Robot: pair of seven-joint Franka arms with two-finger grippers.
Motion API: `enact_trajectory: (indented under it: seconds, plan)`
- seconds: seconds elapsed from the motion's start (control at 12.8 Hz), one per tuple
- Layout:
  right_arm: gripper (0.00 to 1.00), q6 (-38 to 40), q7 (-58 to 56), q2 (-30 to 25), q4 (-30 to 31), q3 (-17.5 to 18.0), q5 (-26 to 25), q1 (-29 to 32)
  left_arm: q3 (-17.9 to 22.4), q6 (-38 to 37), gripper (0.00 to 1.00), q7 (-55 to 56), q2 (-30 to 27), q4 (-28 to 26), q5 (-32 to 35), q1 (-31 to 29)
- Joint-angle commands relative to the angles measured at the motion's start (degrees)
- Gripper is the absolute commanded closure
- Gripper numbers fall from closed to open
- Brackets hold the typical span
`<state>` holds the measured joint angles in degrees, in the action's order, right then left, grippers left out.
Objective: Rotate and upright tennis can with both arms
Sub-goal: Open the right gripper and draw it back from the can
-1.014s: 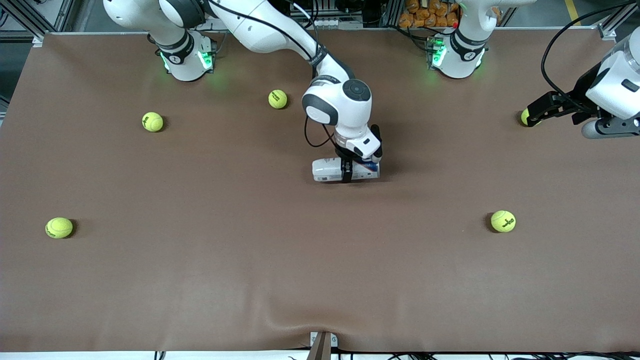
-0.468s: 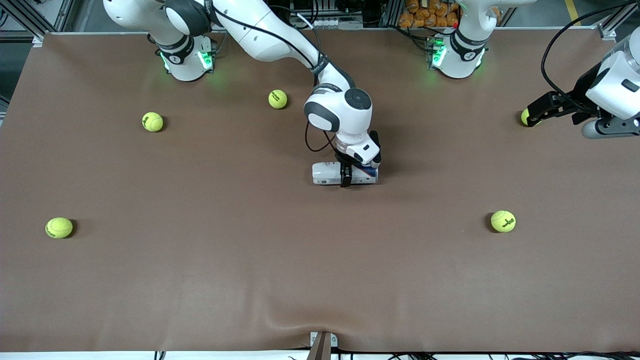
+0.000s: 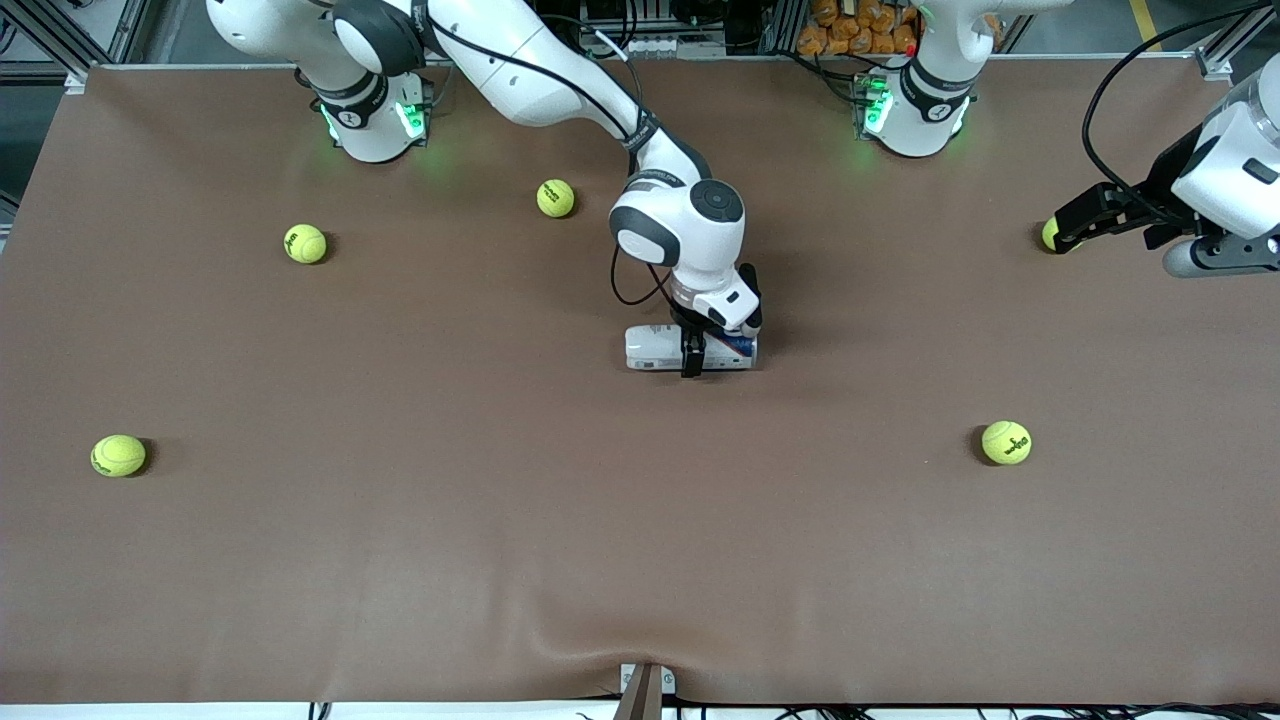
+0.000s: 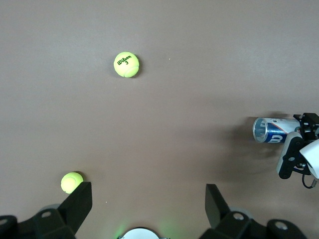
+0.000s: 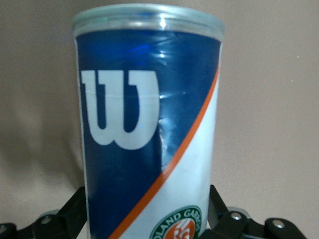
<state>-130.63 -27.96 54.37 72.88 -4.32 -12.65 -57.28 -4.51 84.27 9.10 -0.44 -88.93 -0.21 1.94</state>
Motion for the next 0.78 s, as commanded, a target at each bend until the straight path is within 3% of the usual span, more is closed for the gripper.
enact_trajectory:
  seconds: [0.0, 0.7]
  plan:
    - [0.00, 0.20, -0.60, 1.00, -1.95, 0.27, -1.41, 0.24, -0.15, -0.07, 0.00, -1.02, 0.17, 0.42, 0.39, -0.19]
    - [0.00, 6.26, -0.78, -3.56, -1.51, 0.89, -0.18, -0.72, -0.15, -0.07, 0.00, -1.02, 0.17, 0.51, 0.39, -0.45]
